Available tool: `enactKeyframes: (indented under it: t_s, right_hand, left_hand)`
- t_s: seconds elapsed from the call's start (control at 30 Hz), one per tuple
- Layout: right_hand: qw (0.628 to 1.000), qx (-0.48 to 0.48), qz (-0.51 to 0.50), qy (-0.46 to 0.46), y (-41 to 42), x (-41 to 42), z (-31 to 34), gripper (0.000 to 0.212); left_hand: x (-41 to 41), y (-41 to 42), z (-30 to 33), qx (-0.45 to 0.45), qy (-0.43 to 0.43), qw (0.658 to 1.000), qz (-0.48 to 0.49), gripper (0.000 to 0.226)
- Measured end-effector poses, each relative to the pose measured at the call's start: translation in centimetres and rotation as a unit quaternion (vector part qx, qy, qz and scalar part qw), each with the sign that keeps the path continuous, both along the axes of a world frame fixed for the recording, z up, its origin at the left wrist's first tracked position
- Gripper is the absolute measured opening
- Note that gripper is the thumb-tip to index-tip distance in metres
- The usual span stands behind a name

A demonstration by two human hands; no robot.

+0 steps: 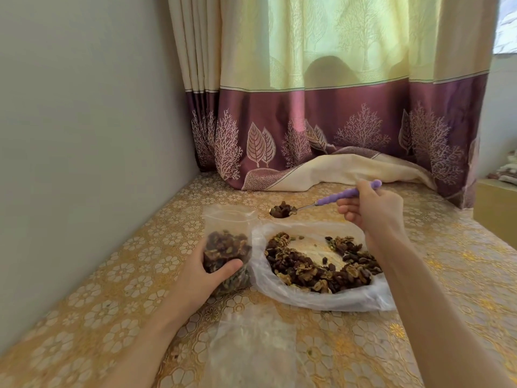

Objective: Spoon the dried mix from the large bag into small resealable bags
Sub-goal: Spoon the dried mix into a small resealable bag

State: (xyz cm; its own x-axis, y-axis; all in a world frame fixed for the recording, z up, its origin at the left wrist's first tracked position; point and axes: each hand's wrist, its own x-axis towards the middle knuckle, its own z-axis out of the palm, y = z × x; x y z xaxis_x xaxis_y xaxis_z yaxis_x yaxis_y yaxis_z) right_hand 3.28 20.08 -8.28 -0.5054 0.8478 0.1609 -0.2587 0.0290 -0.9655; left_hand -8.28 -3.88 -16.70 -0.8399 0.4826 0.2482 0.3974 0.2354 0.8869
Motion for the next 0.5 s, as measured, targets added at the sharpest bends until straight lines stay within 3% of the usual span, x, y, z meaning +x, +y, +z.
enactKeyframes:
  t_s: [0.27,0.5]
  right_hand:
    - [0.997,0.042,0.045,0.043,-3.0,-2.3,3.6,0.038]
    - [0.985,0.144,0.088,0.036,-5.7,-3.3,2.8,0.036]
  left_hand:
    - [-0.1,-0.1,0.0,0.011,-0.016,1.0,-0.013,0.072]
    - [-0.3,-0.2,0.0,0.03,-0.027,0.999,-0.023,0.057]
